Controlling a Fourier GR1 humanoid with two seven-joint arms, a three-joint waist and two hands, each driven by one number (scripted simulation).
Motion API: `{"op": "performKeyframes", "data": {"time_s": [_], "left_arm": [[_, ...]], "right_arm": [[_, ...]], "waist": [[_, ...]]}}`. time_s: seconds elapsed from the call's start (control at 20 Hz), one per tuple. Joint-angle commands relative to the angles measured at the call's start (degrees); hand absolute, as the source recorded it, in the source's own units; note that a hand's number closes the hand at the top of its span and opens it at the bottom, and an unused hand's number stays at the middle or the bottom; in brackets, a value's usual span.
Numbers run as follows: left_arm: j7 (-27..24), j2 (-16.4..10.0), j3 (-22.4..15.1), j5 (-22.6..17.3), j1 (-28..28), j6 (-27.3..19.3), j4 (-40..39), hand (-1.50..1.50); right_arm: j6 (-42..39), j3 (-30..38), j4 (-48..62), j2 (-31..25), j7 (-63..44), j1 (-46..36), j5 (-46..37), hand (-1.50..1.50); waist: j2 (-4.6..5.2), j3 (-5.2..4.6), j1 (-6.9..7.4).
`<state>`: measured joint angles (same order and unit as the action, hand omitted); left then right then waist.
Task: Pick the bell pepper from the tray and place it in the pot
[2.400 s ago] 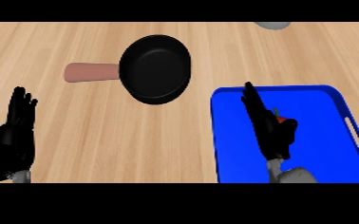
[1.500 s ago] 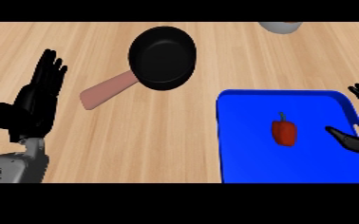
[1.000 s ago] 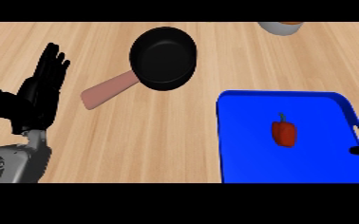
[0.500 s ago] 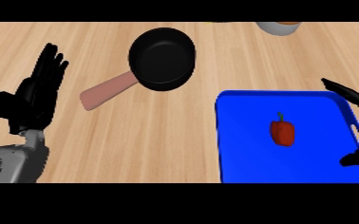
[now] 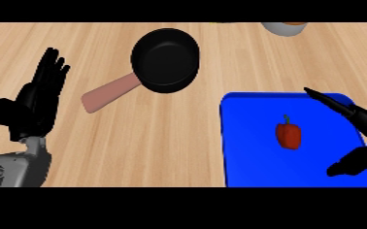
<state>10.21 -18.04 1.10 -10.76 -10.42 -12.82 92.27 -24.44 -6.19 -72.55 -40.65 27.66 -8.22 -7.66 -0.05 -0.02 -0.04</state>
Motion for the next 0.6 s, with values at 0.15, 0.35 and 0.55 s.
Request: {"op": "performKeyframes", "data": {"time_s": [0.15,0.35,0.55], "left_arm": [[2.56,2.31,-0.71,2.92,-0.46,-1.11,2.92,0.0],[-0.74,1.44,3.3,0.79,1.47,4.04,-0.16,0.0],[-0.02,4.32,1.51,5.12,-1.05,1.0,-0.78,0.0]], "right_arm": [[1.24,0.71,2.89,2.84,-3.47,-0.34,-7.3,-1.5],[1.5,2.45,1.76,5.07,-4.35,0.46,-10.68,-1.5],[1.6,1.92,-3.26,8.94,-5.56,3.67,-12.2,-1.5]], "waist": [[0.03,0.03,0.15],[0.05,0.02,0.14],[0.02,0.01,-0.13]]}}
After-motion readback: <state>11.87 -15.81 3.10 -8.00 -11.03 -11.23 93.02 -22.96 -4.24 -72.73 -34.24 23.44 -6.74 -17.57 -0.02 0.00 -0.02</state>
